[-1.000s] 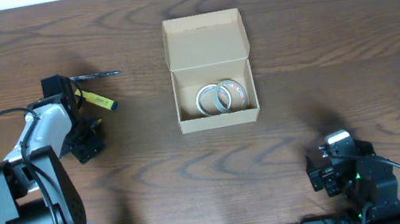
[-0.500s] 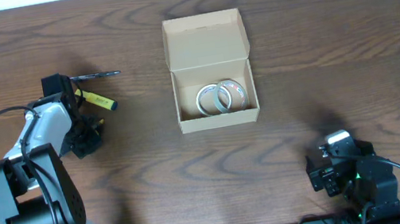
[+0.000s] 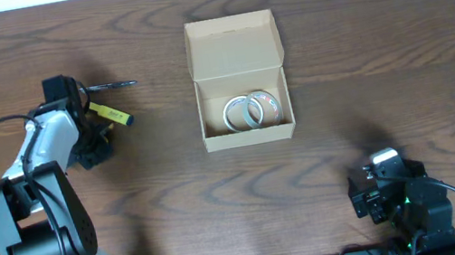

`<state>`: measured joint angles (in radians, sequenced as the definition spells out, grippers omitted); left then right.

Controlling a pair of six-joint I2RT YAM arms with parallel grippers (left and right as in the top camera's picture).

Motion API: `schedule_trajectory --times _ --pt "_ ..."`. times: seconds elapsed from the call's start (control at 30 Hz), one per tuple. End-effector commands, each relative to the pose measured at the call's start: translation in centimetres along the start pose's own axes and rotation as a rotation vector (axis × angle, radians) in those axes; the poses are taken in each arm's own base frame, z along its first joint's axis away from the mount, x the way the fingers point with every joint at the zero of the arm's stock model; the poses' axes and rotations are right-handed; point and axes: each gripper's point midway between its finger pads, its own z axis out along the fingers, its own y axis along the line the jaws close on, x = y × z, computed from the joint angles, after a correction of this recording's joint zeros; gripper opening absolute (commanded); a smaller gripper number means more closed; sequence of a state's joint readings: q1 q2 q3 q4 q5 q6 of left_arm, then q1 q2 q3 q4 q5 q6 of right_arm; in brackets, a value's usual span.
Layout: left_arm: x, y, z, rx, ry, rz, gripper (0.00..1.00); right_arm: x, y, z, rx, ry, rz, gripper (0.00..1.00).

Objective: Pack container
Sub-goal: 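Carry the correction tape roller into the box and release it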

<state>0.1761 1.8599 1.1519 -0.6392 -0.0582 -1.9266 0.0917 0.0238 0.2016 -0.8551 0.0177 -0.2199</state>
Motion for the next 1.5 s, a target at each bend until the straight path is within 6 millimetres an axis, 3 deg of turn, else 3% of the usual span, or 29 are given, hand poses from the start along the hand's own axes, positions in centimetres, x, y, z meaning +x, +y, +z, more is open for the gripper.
schedule_trajectory --times 0.0,0.47,0.63,0.87,1.17,1.33,1.47 --pt "0.2 -1.2 -0.3 0.018 0.006 0.022 0.43 0.2 0.0 0.1 -0.001 0.002 -0.008 0.99" --pt "2.8 -4.9 -3.5 0.129 0.042 0.128 0.43 0.2 0.0 0.1 -0.001 0.002 -0.008 0.99" --pt "5.3 -7.0 -6.0 0.219 0.062 0.229 0.43 0.2 0.0 0.1 -0.001 0.002 -0.008 0.99" --pt "9.7 -7.9 -9.3 0.312 0.105 0.391 0.43 0.2 0.0 0.1 -0.001 0.002 -0.008 0.99" --pt "16.3 -5.7 -12.5 0.386 0.168 0.596 0.43 0.2 0.0 0.1 -0.001 0.002 -0.008 0.99" --pt "19.7 -3.3 -13.8 0.41 0.204 0.701 0.43 0.2 0.0 0.1 -0.001 0.002 -0.008 0.99" --pt "22.9 -0.2 -16.0 0.436 0.246 0.814 0.43 0.2 0.0 0.1 -0.001 0.002 -0.008 0.99"
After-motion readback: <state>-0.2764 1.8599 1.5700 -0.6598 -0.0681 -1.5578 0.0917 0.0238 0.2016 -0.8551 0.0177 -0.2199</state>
